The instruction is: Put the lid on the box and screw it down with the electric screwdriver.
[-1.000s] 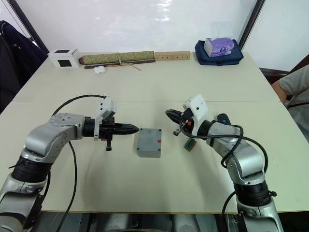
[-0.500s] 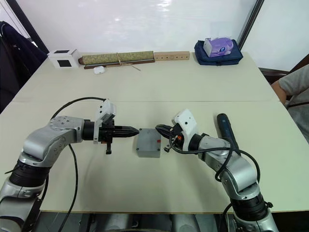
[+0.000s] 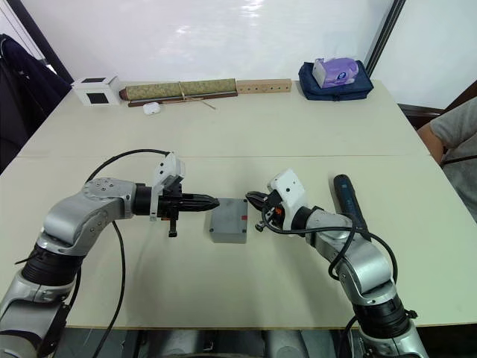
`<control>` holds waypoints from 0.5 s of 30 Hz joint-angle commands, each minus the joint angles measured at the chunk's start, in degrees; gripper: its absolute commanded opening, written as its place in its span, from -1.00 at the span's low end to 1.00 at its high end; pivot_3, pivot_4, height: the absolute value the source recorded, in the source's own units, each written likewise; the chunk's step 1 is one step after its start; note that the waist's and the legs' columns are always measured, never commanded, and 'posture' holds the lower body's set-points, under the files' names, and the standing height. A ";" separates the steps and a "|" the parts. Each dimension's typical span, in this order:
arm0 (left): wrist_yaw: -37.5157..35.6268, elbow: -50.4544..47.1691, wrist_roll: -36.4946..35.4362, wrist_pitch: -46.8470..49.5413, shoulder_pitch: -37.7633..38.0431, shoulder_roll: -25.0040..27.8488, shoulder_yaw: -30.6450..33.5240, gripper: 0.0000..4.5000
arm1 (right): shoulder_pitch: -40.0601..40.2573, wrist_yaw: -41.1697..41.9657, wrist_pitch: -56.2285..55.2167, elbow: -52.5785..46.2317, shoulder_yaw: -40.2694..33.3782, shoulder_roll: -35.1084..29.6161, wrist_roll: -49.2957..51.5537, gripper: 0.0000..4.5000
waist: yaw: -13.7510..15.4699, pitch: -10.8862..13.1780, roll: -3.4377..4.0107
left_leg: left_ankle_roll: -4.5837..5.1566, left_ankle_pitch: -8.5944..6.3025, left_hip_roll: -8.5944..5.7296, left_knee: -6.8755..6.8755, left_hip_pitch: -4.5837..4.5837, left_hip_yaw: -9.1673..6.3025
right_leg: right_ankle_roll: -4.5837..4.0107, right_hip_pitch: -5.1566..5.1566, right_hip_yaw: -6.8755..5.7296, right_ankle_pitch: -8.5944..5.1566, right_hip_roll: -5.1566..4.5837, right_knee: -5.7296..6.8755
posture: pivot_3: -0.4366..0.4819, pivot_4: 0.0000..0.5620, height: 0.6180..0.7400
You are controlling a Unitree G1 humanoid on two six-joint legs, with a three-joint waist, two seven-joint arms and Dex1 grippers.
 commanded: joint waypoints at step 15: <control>-0.01 -0.53 0.69 -1.44 -0.80 0.16 -0.06 -1.00 | -0.92 0.56 -0.97 0.04 2.31 0.40 -1.37 -0.99 | 0.00 0.00 0.00 | 0.00 0.00 0.00 0.00 0.00 0.00 | 0.00 0.00 0.00 0.00 0.00 0.00 | -0.05 -0.47 1.00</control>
